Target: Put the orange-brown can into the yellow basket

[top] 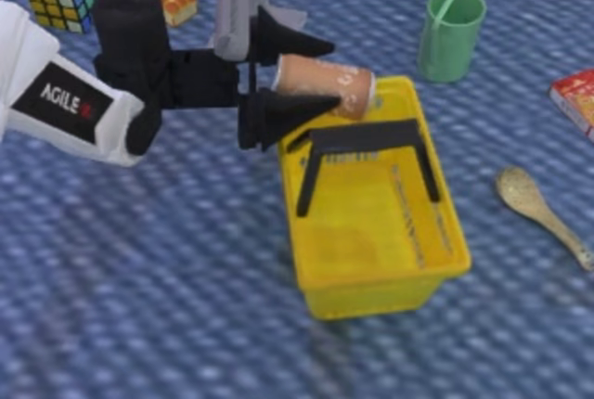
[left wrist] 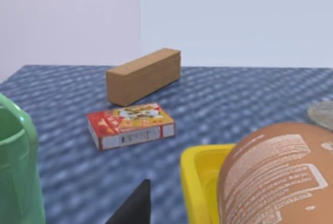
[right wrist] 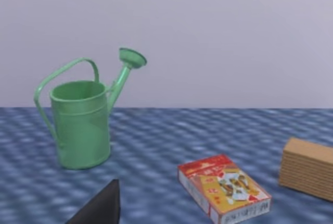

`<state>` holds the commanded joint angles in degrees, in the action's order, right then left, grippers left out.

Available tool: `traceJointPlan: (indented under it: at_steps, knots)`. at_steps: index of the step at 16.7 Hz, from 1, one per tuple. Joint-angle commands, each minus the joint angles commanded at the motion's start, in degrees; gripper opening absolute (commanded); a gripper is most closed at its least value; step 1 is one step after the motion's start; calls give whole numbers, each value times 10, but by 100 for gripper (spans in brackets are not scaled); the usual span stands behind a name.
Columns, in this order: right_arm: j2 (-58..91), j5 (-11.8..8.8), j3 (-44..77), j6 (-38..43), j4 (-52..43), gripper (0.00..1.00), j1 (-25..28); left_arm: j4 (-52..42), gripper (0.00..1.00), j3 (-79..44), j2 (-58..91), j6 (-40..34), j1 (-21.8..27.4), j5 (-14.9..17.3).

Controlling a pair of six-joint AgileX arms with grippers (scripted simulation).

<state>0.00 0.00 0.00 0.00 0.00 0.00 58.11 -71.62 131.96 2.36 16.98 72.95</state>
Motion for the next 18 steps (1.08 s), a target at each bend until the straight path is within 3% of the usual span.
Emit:
traceJointPlan:
  at_steps: [11,14,18]
  knots:
    - [17,-2,16,-11,-15,100,8,-9,100,6,-19,-5,-1,-11]
    - [85,-6,84,-50,-72,100,37,-42,100,34,-90,-22,-16,-54]
    - [254,-8,253,-135,-195,100,93,-114,100,102,-260,-54,-49,-152]
